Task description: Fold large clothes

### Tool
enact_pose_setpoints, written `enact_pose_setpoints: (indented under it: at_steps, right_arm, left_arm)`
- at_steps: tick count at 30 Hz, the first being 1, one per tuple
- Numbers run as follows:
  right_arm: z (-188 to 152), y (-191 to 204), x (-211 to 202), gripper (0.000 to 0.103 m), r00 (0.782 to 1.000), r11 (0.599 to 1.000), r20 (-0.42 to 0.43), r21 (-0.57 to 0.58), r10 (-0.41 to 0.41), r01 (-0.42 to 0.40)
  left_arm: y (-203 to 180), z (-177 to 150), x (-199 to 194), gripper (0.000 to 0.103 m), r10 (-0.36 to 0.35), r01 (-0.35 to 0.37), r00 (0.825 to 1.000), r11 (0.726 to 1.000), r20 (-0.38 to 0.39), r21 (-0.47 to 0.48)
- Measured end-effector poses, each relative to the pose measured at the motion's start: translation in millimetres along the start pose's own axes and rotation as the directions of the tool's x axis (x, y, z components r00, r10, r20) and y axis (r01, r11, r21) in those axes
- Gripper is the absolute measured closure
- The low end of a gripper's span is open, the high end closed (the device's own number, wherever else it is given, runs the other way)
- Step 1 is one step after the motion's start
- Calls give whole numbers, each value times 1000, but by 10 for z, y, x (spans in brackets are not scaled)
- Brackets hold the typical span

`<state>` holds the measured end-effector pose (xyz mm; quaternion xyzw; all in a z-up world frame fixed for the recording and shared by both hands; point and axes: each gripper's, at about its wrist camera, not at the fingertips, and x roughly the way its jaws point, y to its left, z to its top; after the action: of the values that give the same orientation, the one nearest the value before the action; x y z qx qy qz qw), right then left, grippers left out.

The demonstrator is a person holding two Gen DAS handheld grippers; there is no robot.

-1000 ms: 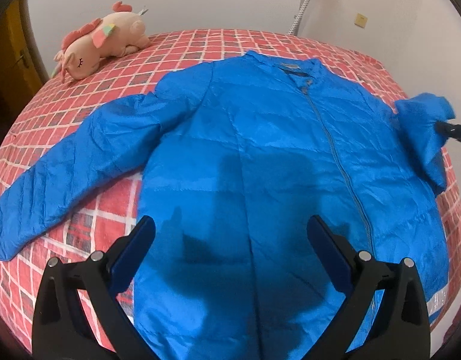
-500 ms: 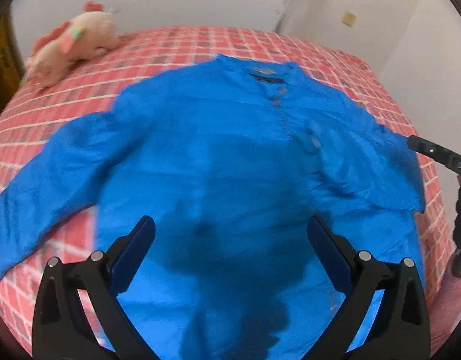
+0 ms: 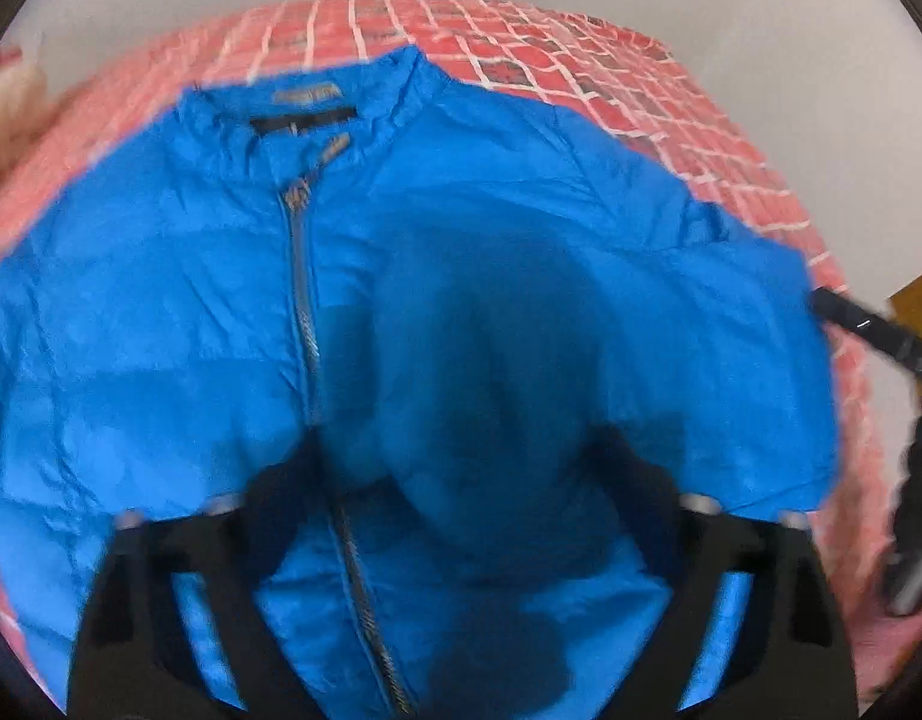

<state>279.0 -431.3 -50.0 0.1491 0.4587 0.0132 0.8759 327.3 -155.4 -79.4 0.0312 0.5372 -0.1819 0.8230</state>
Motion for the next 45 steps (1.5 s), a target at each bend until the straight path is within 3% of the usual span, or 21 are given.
enact_pose_setpoints:
  at_steps: [2, 5, 8, 10, 15, 20, 25, 30, 33, 35, 38, 40, 45]
  right_arm:
    - [13, 37, -17, 75, 1000, 1000, 8, -6, 8, -8]
    - [18, 59, -58, 75, 999, 999, 24, -2, 37, -37]
    - [28, 69, -106, 75, 995, 996, 45, -3, 88, -88]
    - [35, 82, -138, 75, 991, 992, 55, -4, 125, -125]
    - [3, 252, -74, 74, 962, 962, 16, -28, 272, -271]
    - [-87, 526, 185, 74, 962, 960, -61, -68, 268, -272]
    - [-205, 591, 588, 75, 968, 978, -167, -61, 189, -201]
    - [-271, 667, 711, 75, 974, 982, -176, -98, 140, -158]
    - [-277, 666, 686, 74, 976, 982, -161, -96, 145, -162]
    - [-258, 669, 606, 73, 978, 983, -147, -85, 147, -160]
    - [-255, 804, 399, 70, 983, 982, -117, -111, 139, -152]
    - [-275, 965, 316, 70, 991, 985, -91, -137, 95, -107]
    - [-426, 1361, 300, 70, 999, 976, -41, -217, 19, -27]
  left_arm:
    - [-9, -9, -23, 58, -22, 21, 1000, 1000, 19, 9]
    - [18, -3, -115, 78, -53, 53, 997, 999, 54, -2]
    - [156, -3, -328, 88, -60, 64, 991, 997, 121, -32]
    - [320, -8, -503, 89, -57, 68, 986, 996, 158, -65]
    - [743, -97, -879, 90, 36, -13, 975, 994, 218, -105]
    - [1199, -215, -853, 90, 151, -119, 975, 975, 165, -186]
    - [1466, -298, -568, 84, 160, -135, 982, 965, 96, -226]
    - [1646, -387, -414, 81, 76, -52, 994, 963, 82, -263]
    - [1688, -408, -477, 79, 69, -40, 993, 959, 94, -282]
    - [1650, -438, -561, 63, 101, -67, 989, 955, 106, -289]
    - [1485, -458, -866, 53, 183, -128, 965, 955, 190, -268]
    - [1344, -448, -1004, 46, 177, -119, 955, 964, 239, -238]
    - [1079, -454, -856, 46, 179, -141, 953, 976, 243, -168]
